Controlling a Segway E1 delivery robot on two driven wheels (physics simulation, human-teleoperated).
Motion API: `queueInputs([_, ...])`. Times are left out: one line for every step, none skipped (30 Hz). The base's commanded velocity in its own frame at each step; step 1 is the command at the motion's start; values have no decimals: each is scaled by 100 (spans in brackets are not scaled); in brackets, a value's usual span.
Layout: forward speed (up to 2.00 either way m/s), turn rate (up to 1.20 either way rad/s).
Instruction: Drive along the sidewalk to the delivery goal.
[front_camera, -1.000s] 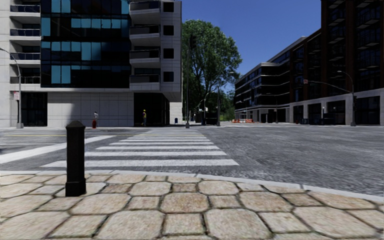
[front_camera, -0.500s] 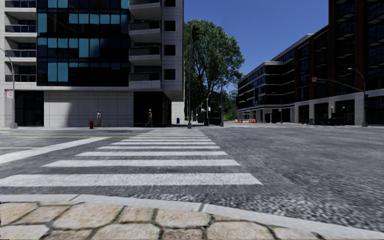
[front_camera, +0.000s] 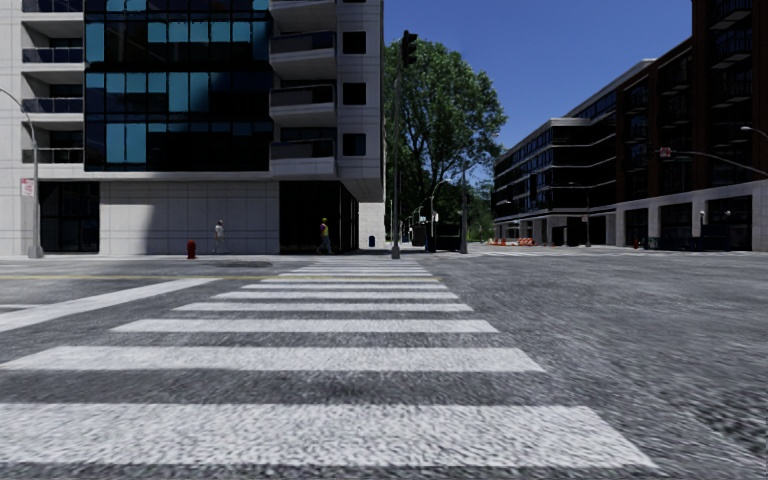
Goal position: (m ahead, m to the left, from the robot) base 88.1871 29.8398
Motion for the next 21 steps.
queueInputs([200,0])
queueInputs([200,0])
queueInputs([200,0])
queueInputs([200,0])
queueInputs([200,0])
queueInputs([200,0])
queueInputs([200,0])
queueInputs([200,0])
queueInputs([200,0])
queueInputs([200,0])
queueInputs([200,0])
queueInputs([200,0])
queueInputs([200,0])
queueInputs([200,0])
queueInputs([200,0])
queueInputs([200,0])
queueInputs([200,0])
queueInputs([200,0])
queueInputs([200,0])
queueInputs([200,0])
queueInputs([200,0])
